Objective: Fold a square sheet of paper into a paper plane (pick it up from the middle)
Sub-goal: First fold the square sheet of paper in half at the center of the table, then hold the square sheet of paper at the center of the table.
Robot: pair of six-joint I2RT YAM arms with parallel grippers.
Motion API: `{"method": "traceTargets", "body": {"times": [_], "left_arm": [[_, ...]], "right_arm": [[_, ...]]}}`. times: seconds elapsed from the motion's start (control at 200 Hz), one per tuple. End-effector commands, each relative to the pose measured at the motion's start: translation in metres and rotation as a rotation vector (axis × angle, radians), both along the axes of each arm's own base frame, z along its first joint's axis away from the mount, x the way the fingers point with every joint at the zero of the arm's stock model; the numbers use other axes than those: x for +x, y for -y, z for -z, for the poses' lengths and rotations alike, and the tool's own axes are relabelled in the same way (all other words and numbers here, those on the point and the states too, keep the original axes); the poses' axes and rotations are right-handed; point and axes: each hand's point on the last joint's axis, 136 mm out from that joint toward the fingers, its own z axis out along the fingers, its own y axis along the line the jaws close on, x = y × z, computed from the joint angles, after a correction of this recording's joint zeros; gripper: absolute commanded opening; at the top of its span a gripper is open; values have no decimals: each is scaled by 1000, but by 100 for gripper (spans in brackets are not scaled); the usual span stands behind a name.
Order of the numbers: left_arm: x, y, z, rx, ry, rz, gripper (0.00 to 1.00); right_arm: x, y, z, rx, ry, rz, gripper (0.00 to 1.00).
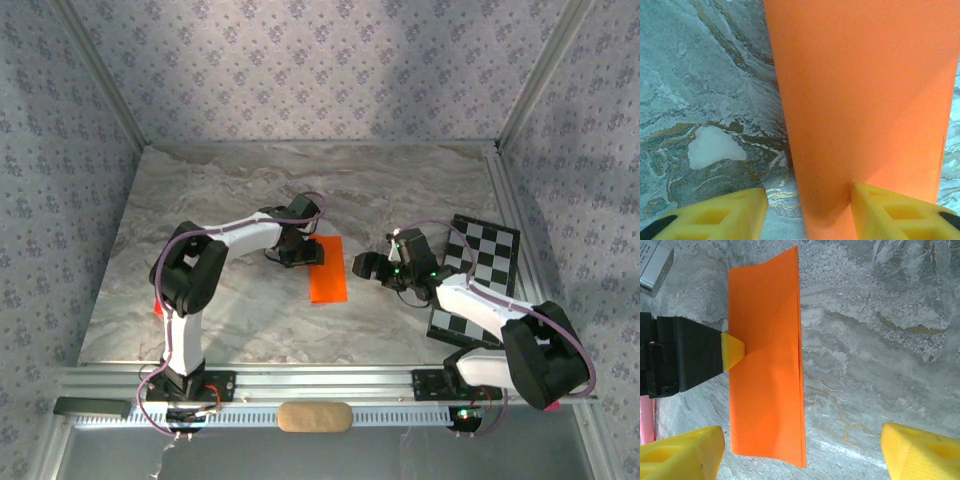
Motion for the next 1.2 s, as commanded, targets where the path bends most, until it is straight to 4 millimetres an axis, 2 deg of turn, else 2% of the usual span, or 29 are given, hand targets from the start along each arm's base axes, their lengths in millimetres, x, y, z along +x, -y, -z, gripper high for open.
{"method": "traceTargets", "body": {"times": [0.0, 1.194], "left_arm": [[0, -12, 32, 95, -13, 11, 51], [-1, -12, 46, 102, -46, -35, 53]], "right_arm": [[2, -1, -5, 5, 2, 9, 84], [1, 2, -2, 0, -7, 20, 85]]}}
